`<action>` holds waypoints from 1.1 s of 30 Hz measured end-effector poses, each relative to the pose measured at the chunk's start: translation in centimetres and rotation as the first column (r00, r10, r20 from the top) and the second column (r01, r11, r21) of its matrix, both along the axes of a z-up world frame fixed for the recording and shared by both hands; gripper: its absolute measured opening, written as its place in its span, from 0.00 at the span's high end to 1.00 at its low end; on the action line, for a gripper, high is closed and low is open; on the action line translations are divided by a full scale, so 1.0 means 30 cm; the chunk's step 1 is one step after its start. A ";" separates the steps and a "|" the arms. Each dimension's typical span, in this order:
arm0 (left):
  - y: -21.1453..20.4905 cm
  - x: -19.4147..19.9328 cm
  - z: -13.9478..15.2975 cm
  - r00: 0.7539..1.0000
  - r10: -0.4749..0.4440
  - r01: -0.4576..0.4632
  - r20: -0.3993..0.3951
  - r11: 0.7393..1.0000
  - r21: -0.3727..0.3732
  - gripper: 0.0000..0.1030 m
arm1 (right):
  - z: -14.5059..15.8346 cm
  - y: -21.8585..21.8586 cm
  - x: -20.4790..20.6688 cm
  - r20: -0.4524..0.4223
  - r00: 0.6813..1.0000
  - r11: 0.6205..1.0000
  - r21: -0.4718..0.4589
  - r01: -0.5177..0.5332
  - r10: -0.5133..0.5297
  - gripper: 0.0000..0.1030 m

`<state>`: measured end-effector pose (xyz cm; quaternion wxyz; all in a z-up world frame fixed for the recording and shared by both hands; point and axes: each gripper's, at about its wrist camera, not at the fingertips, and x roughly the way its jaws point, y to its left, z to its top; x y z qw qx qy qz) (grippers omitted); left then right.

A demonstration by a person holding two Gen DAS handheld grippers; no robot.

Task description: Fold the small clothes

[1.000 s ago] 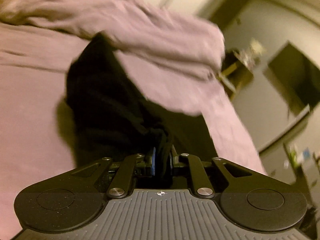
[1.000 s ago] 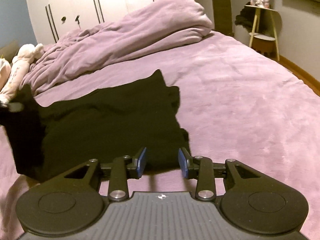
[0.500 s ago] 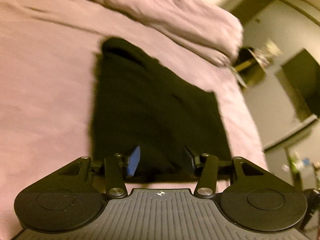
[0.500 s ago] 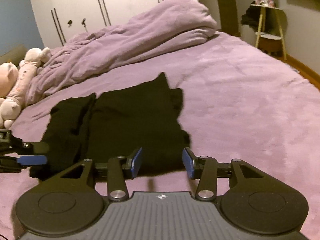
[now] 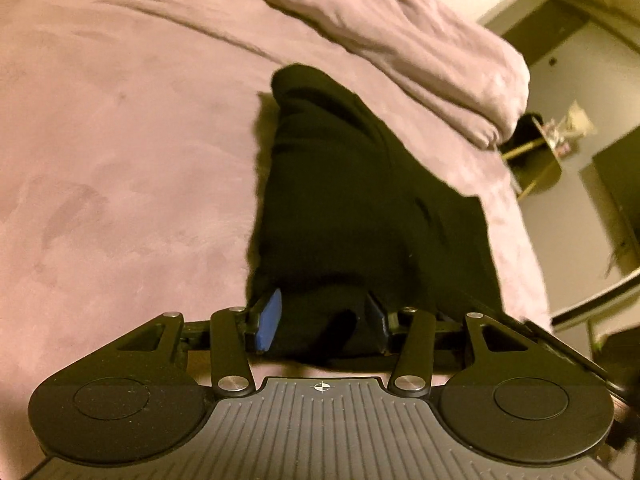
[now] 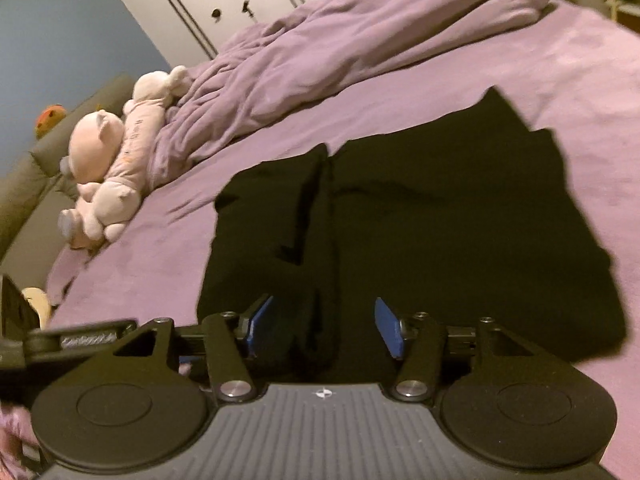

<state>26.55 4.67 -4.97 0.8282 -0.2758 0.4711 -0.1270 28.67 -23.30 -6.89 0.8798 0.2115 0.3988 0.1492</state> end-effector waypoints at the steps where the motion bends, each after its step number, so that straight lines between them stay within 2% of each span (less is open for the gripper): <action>1: 0.009 -0.010 0.005 1.000 0.009 -0.009 0.000 1.000 0.003 0.50 | -0.008 0.005 0.022 -0.007 1.000 1.000 0.014 -0.006 0.006 0.40; 2: 0.019 -0.025 0.012 1.000 0.018 -0.019 0.002 1.000 0.021 0.50 | -0.018 0.008 0.043 -0.016 1.000 1.000 0.028 -0.014 0.014 0.36; 7: 0.054 -0.095 0.034 0.997 0.070 -0.073 0.030 0.991 0.114 0.48 | -0.061 0.017 0.120 -0.053 0.998 0.994 0.105 -0.015 0.021 0.31; 10: 0.068 -0.127 0.034 0.995 0.091 -0.094 0.026 0.990 0.109 0.47 | -0.060 0.040 0.142 -0.045 0.998 0.991 0.129 -0.044 0.051 0.31; 12: 0.069 -0.137 0.031 0.996 0.089 -0.091 0.020 0.991 0.101 0.47 | -0.053 0.057 0.149 -0.027 0.997 0.991 0.115 -0.066 0.069 0.37; 14: 0.065 -0.145 0.027 0.996 0.085 -0.087 0.019 0.990 0.116 0.47 | -0.041 0.075 0.153 -0.016 0.996 0.992 0.088 -0.085 0.087 0.65; 16: 0.060 -0.149 0.024 0.997 0.082 -0.083 0.016 0.987 0.136 0.47 | -0.026 0.091 0.154 0.002 0.994 0.992 0.060 -0.109 0.109 0.70; 18: 0.055 -0.149 0.019 0.997 0.076 -0.076 0.008 0.988 0.138 0.46 | -0.018 0.101 0.161 0.010 0.992 0.991 0.056 -0.123 0.122 0.69; 22: 0.042 -0.151 0.026 0.998 0.060 -0.060 0.008 0.989 0.133 0.46 | -0.026 0.110 0.201 -0.015 0.993 0.986 0.115 -0.118 0.121 0.50; 26: 0.015 -0.151 0.034 0.999 0.036 -0.037 0.011 0.987 0.155 0.45 | -0.043 0.119 0.243 -0.057 0.992 0.984 0.145 -0.102 0.111 0.50; 27: 0.009 -0.148 0.036 0.999 0.034 -0.035 0.011 0.986 0.161 0.45 | -0.043 0.120 0.246 -0.061 0.993 0.985 0.145 -0.096 0.105 0.53; 28: 0.002 -0.146 0.037 0.999 0.032 -0.034 0.011 0.986 0.166 0.45 | -0.040 0.120 0.245 -0.063 0.993 0.988 0.128 -0.089 0.098 0.66; 29: -0.004 -0.141 0.040 0.999 0.033 -0.035 0.010 0.985 0.171 0.45 | -0.033 0.117 0.239 -0.052 0.995 0.990 0.109 -0.085 0.091 0.86; 31: -0.014 -0.138 0.048 0.999 0.031 -0.033 0.013 0.983 0.181 0.45 | -0.001 0.109 0.215 -0.002 0.997 0.996 0.050 -0.078 0.078 0.90; 33: -0.025 -0.136 0.059 0.999 0.021 -0.026 0.026 0.981 0.190 0.45 | 0.058 0.107 0.171 0.083 0.994 0.996 -0.067 -0.058 0.064 0.91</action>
